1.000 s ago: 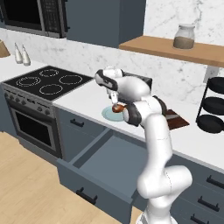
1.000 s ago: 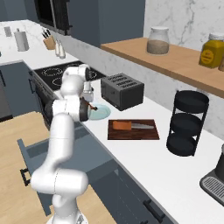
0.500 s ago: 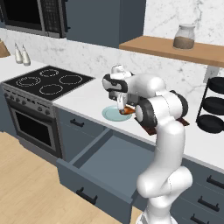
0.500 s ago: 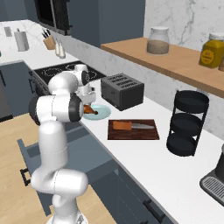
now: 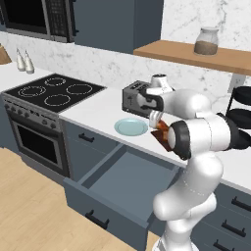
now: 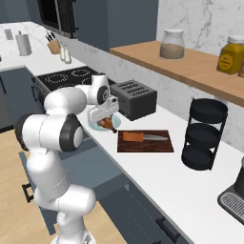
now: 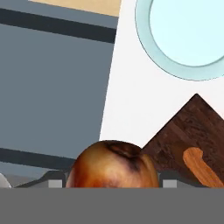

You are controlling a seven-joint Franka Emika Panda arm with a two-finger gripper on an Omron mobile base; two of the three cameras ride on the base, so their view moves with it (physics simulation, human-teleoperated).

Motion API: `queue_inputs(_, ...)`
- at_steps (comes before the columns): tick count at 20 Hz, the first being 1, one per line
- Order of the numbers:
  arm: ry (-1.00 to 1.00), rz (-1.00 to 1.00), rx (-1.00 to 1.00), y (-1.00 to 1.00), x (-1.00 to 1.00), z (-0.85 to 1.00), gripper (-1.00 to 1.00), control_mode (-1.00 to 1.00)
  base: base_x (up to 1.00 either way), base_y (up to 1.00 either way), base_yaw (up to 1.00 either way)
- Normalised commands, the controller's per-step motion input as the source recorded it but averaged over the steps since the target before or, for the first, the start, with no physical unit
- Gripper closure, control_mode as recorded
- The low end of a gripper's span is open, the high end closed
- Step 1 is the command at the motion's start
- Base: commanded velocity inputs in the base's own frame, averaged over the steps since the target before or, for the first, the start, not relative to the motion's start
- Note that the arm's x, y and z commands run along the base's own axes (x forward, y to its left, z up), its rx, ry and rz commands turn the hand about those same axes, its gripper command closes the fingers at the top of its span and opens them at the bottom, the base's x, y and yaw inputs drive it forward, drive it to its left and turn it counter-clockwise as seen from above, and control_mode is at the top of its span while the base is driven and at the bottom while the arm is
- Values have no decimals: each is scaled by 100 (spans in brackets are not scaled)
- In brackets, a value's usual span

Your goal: Pick up the knife from the drawer and place it on the cutting board. Then place the meat from the plate to the cutting board.

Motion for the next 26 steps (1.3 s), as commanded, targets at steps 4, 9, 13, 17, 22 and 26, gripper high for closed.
queue_inputs(4,-20,9,0,-21,-24,4,100,-100,0,0,0)
queue_inputs(9,0,35,1,-50,-37,0,100,-100,0,0,0)
queue_inputs(13,0,44,6,-76,-14,0,100,-100,0,0,0)
queue_inputs(17,4,50,1,-72,0,-2,100,-100,0,0,0)
queue_inputs(22,3,45,0,-41,27,-39,100,-100,0,0,0)
queue_inputs(26,-7,27,0,0,27,-29,100,-100,0,0,0)
